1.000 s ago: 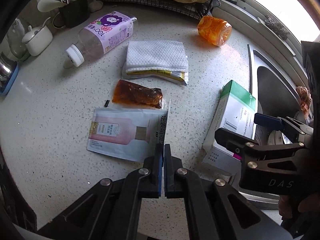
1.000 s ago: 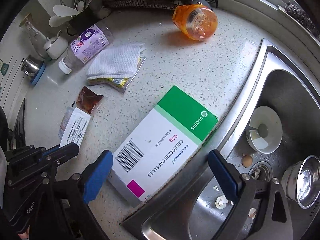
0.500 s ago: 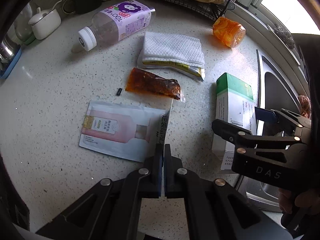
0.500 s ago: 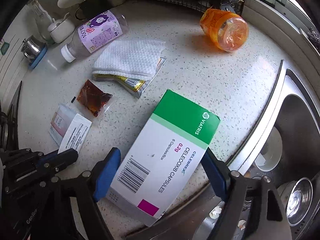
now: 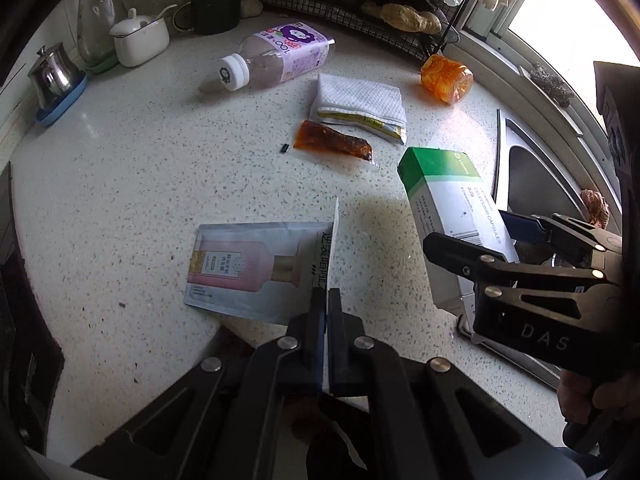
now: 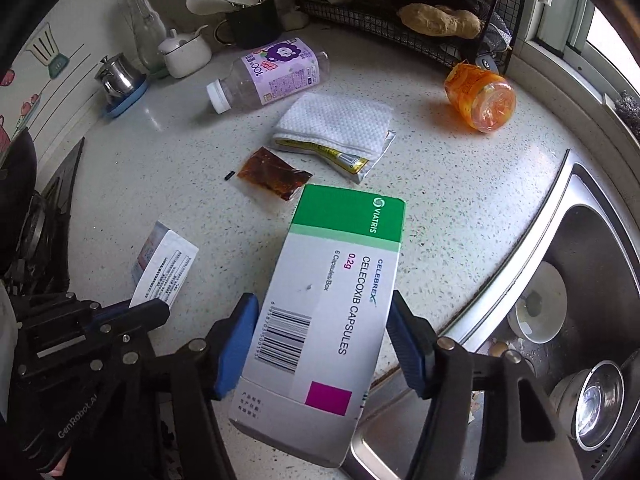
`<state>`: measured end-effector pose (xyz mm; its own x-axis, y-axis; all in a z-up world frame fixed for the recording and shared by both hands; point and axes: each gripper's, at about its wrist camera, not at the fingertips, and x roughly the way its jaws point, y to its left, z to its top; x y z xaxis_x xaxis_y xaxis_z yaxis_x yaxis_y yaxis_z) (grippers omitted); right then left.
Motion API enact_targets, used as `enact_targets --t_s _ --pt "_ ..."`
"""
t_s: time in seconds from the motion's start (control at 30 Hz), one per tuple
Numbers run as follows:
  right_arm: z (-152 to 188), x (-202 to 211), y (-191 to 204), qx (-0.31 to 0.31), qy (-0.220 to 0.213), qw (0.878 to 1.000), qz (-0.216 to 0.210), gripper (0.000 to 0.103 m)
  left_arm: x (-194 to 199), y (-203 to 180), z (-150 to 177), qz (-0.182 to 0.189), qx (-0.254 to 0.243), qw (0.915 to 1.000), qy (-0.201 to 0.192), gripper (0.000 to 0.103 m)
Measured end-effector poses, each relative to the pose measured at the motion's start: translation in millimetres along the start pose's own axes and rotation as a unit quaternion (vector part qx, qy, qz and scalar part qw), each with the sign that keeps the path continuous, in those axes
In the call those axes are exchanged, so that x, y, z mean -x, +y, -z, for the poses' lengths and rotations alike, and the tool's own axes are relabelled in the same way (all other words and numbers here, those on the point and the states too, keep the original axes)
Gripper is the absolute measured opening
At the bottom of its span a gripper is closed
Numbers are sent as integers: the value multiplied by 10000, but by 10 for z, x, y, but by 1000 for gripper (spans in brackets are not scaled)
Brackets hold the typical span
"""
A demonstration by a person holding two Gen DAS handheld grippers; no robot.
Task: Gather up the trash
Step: 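Grasp the white-and-green Celecoxib box with the right gripper while the left holds the sachet, then carry the sachet and box down to the red bucket with both grippers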
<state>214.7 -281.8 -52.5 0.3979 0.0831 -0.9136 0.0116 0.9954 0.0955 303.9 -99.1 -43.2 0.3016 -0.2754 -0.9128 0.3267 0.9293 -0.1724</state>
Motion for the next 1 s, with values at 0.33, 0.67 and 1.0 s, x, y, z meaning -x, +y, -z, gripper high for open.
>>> enact_targets --t_s 0.33,0.67,1.0 --pt "347 307 452 475 -161 9985 -204 60 451 293 665 85 453 9982 -374 0" --pt "890 423 917 801 -60 9956 -478 60 780 521 1413 142 764 9959 -458 0" --pt "1419 242 1125 906 283 9943 -491 60 521 639 1987 273 1026 9943 -113 0"
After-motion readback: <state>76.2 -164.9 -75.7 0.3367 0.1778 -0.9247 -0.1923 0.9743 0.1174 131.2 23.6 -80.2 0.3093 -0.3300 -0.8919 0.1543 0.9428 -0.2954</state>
